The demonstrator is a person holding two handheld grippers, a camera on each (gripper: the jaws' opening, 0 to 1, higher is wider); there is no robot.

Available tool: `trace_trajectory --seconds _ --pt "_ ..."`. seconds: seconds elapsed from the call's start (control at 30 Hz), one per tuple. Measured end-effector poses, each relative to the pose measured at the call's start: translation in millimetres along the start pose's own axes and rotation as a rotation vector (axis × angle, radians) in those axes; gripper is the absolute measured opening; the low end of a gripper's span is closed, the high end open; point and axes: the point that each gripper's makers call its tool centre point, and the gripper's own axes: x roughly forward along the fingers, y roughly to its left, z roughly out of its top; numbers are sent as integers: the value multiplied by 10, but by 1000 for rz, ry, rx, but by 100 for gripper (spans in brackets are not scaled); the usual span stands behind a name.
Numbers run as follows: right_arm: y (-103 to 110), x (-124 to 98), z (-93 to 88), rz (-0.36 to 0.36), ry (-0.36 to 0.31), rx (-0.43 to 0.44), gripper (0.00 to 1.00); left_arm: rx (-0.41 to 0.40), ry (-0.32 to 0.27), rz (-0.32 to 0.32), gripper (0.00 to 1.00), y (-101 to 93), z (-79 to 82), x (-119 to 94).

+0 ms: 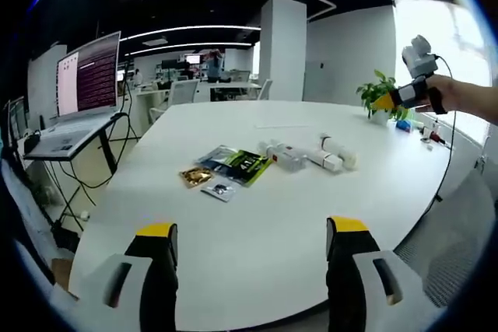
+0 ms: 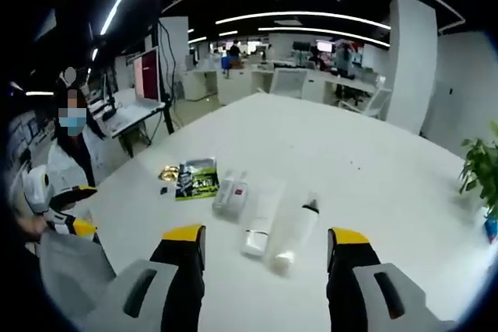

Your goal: Arrange the skincare products in the storage area until every visible bottle or jar stands upright without overlapping.

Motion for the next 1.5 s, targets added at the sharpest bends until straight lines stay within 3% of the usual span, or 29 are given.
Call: trace_trajectory --seconds 0.23,0.37,0.6,0.73,1.1,1.5 --pt "-14 247 -40 33 75 -5 61 -11 10 10 73 33 -24 -4" --pt "9 366 -31 38 85 -37 57 -9 17 6 73 24 -35 -2" --pt "109 509 -77 59 139 -35 59 -9 31 3 73 11 -51 -3" --pt "48 659 -98 61 158 -33 59 -8 30 3 72 13 -50 -4" --pt "265 803 -191 85 236 -80 59 -7 51 4 72 13 -88 -2" --pt "252 1013 -235 88 286 -98 57 -10 57 3 71 10 -94 -3"
